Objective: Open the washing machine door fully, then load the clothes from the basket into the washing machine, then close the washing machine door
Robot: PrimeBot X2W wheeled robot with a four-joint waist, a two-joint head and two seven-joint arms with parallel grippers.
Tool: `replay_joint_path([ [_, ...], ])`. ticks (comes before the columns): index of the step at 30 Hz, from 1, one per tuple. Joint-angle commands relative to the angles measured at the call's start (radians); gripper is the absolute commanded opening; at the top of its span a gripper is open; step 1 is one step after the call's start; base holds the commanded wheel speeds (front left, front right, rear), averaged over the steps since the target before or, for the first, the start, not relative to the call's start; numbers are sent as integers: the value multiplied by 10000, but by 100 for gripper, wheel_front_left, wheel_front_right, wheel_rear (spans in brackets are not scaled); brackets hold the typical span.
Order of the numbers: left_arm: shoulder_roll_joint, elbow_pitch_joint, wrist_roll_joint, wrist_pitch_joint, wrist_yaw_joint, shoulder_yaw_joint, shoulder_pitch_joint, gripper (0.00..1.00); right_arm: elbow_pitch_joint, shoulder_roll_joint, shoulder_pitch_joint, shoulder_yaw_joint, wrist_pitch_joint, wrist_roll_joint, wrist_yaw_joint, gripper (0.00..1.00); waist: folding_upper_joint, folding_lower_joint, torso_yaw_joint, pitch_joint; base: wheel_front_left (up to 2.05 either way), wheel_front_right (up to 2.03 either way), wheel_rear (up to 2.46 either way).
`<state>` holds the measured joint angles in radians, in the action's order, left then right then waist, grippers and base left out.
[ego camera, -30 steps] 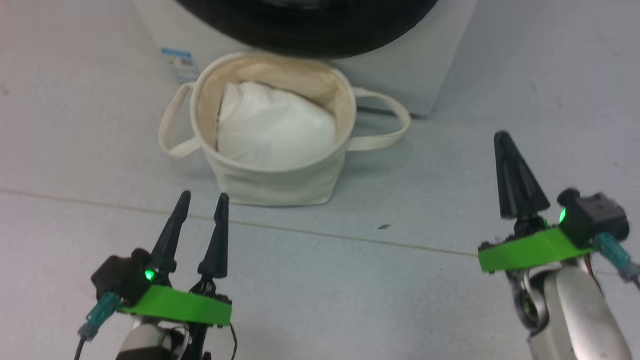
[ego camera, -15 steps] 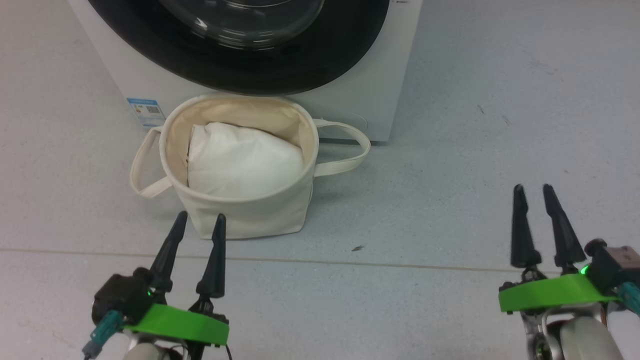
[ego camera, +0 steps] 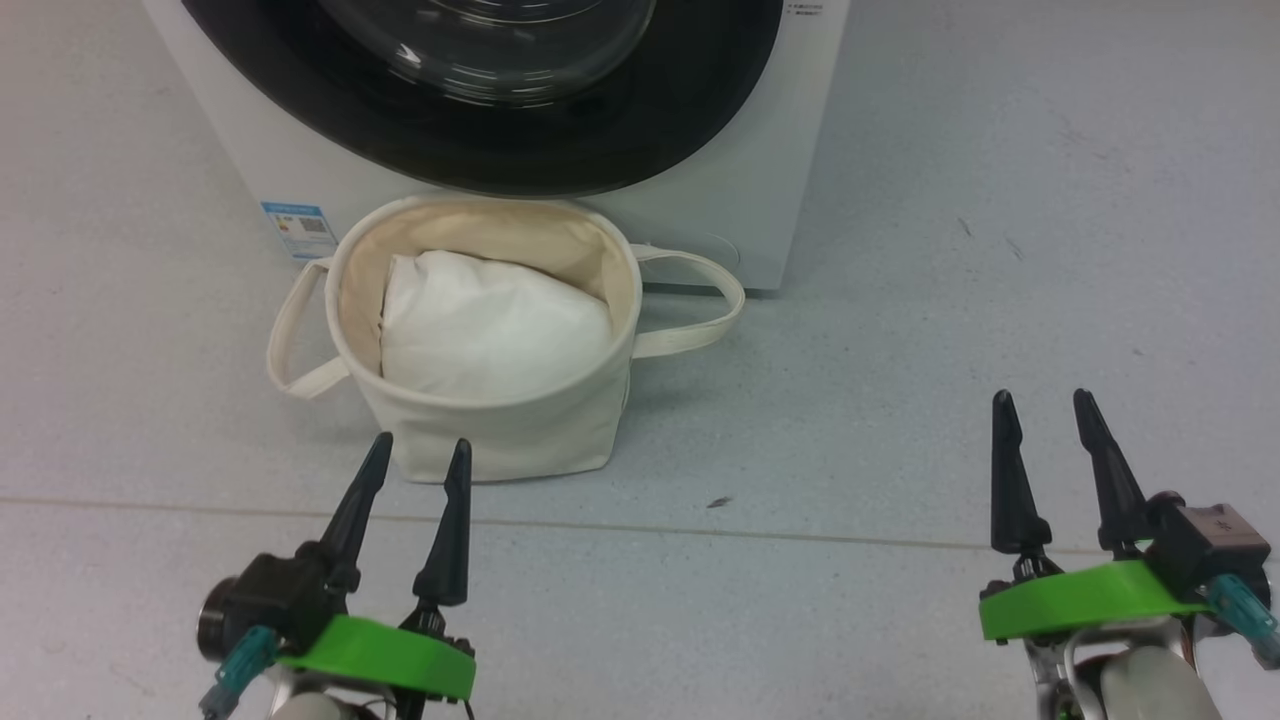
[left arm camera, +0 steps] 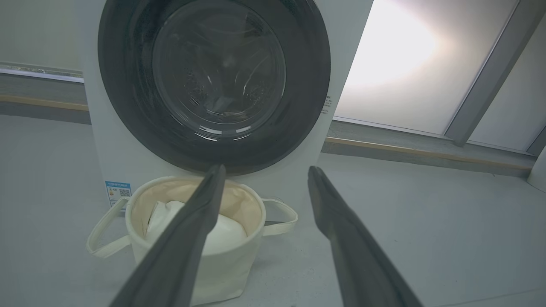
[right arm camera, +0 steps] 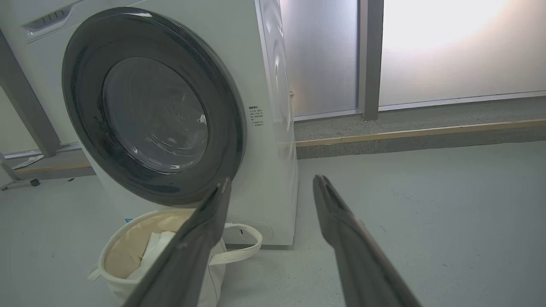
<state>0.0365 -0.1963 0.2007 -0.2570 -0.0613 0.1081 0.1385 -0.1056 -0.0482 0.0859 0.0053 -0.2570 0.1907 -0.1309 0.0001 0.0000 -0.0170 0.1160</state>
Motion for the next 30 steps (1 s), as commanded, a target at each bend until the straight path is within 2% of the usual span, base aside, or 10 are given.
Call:
replay_joint_path([
  [1,137,251,-26,-47,83,-284,83,100,288,-21,147,162,-48,-39,2,100,-1,0,51,-24,0,0,0],
  [30,137,75,128,-47,190,-300,-18,100,122,-20,73,227,-48,-476,2,100,-1,0,284,-202,0,0,0],
])
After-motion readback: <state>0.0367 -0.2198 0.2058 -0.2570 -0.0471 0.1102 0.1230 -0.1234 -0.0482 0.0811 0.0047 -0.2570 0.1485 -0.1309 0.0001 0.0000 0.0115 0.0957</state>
